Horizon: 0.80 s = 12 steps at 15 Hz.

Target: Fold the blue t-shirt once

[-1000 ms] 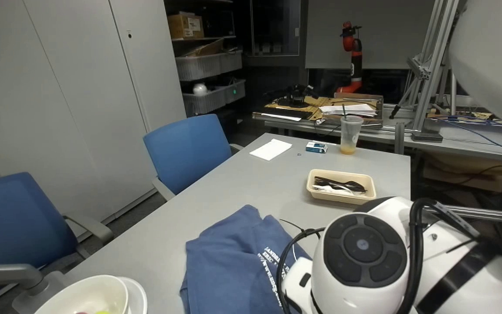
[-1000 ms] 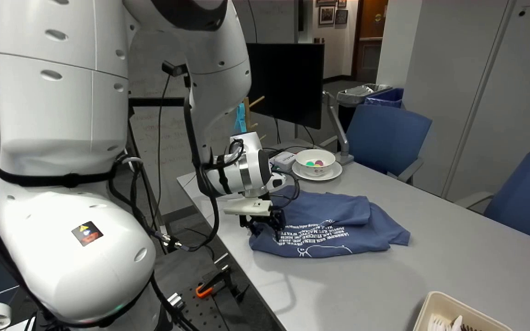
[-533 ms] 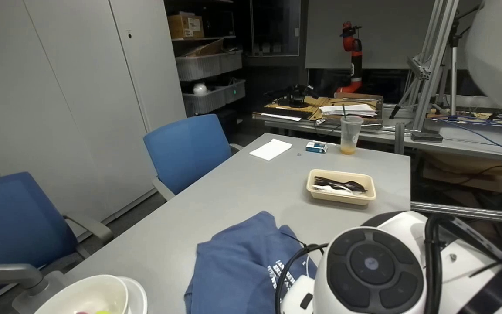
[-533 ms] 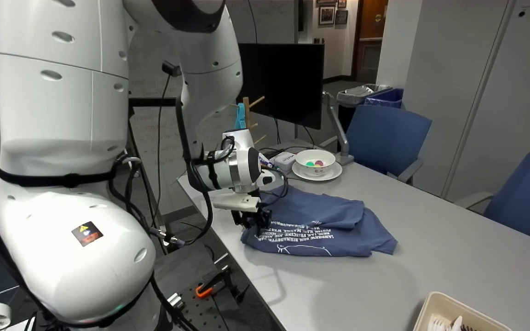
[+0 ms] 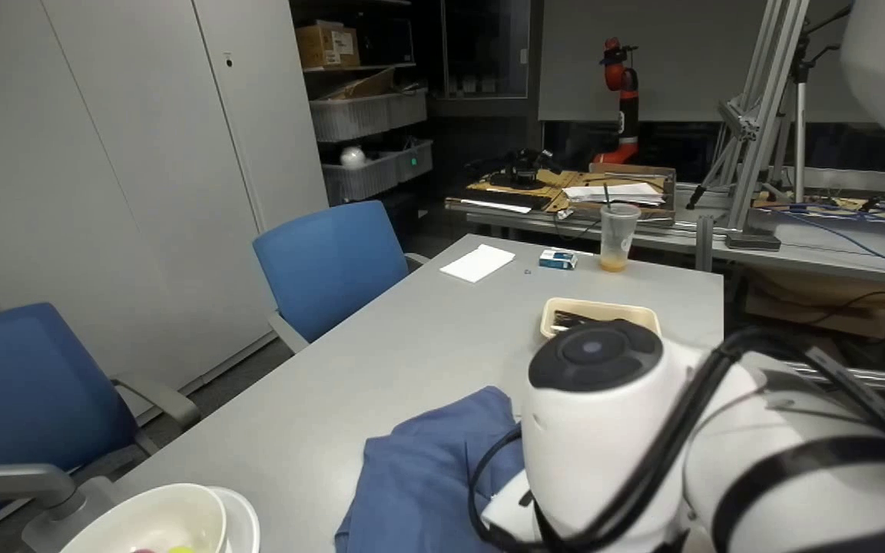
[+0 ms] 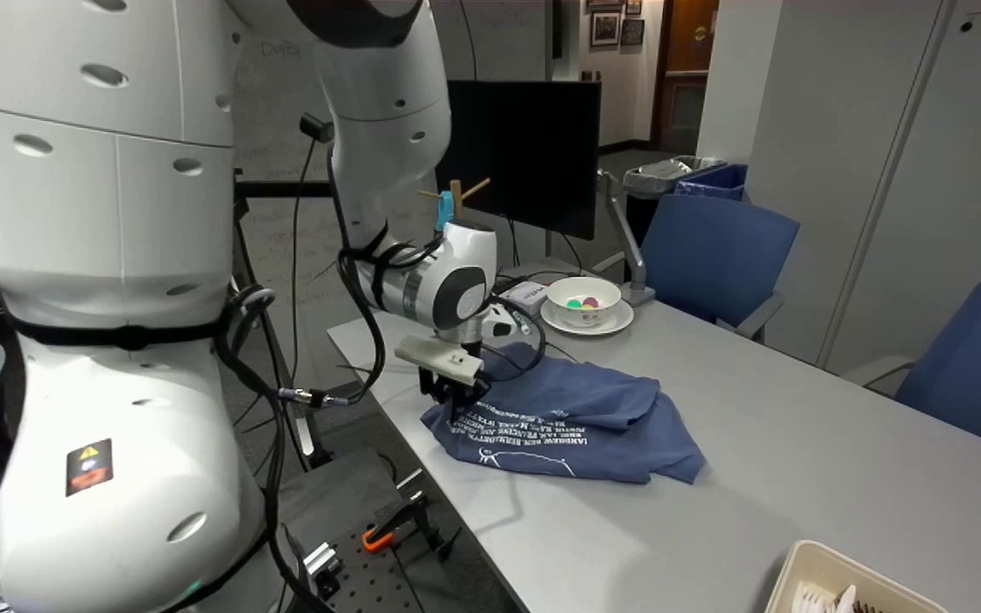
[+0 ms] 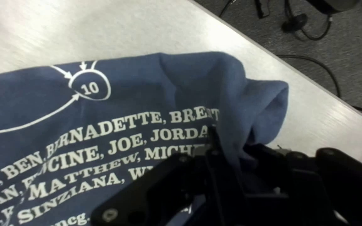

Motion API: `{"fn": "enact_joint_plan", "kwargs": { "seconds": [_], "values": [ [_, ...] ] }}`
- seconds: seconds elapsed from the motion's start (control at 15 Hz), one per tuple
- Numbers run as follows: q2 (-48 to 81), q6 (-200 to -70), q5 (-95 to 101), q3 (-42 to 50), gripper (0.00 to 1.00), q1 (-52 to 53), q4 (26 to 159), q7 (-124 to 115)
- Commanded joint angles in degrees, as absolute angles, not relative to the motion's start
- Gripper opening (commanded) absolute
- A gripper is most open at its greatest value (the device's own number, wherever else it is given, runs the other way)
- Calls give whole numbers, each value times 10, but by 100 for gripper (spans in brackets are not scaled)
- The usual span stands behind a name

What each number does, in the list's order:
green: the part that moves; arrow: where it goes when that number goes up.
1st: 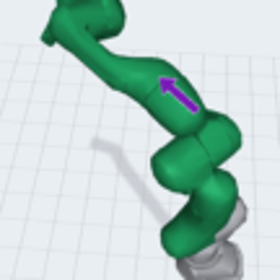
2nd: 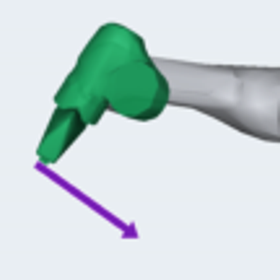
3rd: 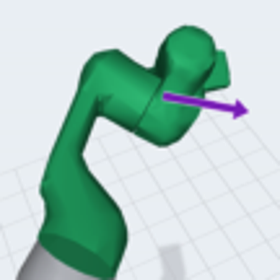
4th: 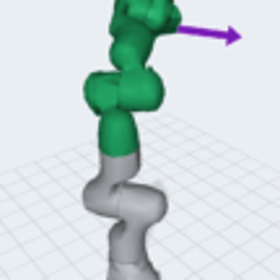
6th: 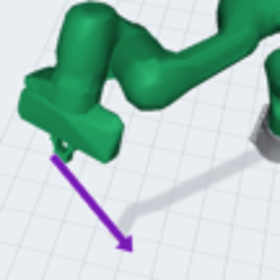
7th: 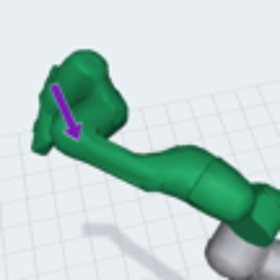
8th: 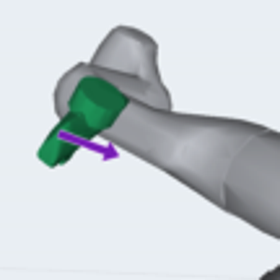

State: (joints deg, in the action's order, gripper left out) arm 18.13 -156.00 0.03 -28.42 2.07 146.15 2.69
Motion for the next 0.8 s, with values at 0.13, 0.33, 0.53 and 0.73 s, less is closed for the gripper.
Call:
{"fn": "enact_joint_plan", "kwargs": {
  "seconds": [0.13,0.33,0.53,0.73],
  "values": [
    [92,-1428,-163,-268,4,-54,1426,194],
    [58,-1415,-111,-188,4,-21,1412,162],
    [56,-1441,-6,-122,4,4,1402,94],
    [69,-1452,142,-76,4,29,1393,-24]
  ]
}}
